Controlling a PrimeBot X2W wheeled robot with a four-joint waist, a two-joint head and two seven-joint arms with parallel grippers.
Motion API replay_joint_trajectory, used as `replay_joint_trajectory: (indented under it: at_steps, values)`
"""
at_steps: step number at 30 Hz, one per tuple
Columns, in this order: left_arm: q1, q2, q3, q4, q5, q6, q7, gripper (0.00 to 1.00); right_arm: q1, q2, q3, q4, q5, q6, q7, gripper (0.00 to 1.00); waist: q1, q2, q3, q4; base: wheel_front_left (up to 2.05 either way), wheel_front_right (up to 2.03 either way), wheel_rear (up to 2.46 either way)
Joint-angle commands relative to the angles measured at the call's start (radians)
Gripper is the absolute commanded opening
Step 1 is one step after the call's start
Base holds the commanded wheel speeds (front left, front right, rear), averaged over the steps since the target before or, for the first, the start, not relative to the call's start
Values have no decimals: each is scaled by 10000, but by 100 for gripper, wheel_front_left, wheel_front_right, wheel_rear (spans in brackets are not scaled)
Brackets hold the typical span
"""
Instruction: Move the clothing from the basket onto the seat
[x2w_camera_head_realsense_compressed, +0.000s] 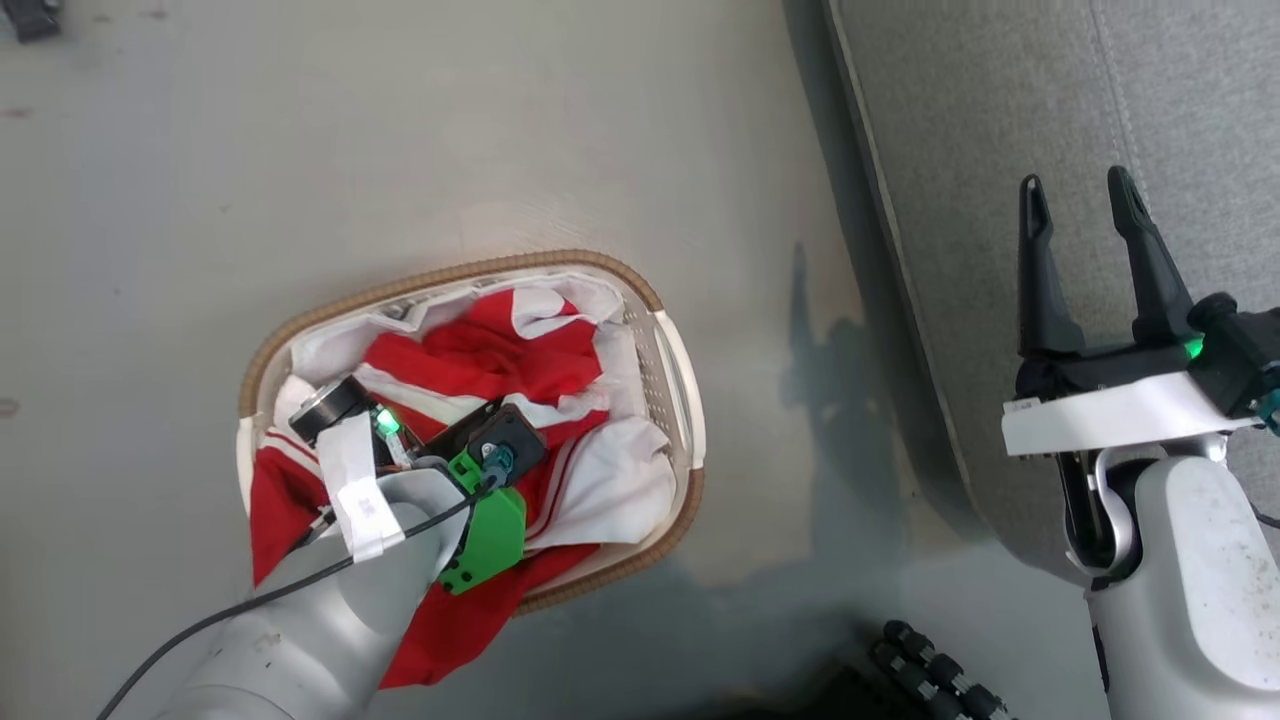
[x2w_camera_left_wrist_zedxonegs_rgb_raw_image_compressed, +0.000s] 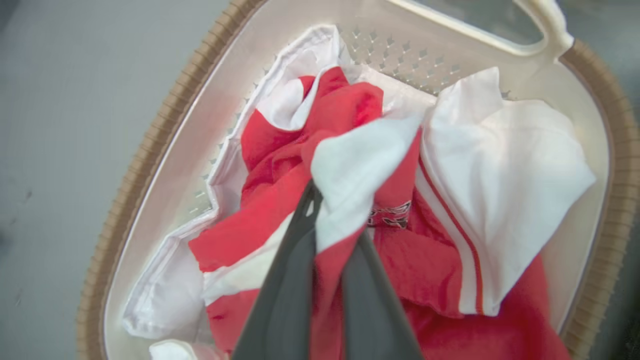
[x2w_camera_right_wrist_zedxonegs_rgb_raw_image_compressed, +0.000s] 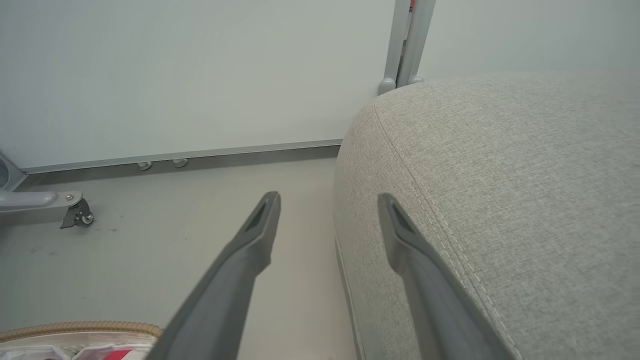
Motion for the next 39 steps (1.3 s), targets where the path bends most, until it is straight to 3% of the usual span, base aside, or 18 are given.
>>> replay_joint_trajectory:
  at_steps: [1,9,16,27,39]
  values:
    - [214,76,109,-228,-125,119,-69,0,173,-35,-70,60,-138,-10,-21,100,-1,0,-814,473,0,0,0]
    - [1079,953,701,-3194,-412,424,-94,0,785,-38,-218,307,-683,-10,-21,100,-1,0,-2637,1184,0,0,0]
    - [1323,1790,790,-5110,-189,301,-96,0,1601,-41,-238,609,-1003,-10,-21,100,-1,0,-4402,1696,0,0,0]
    - [511,2362,666,-6777,-525,-372,383,0,2860,-39,117,1011,-868,-12,-21,100,-1,0,-6765,2027,0,0,0]
    - [-1656,2373,926,-7438,-1525,-655,1118,0,3013,-36,1155,964,-898,-10,-21,100,-1,0,-7374,1941,0,0,0]
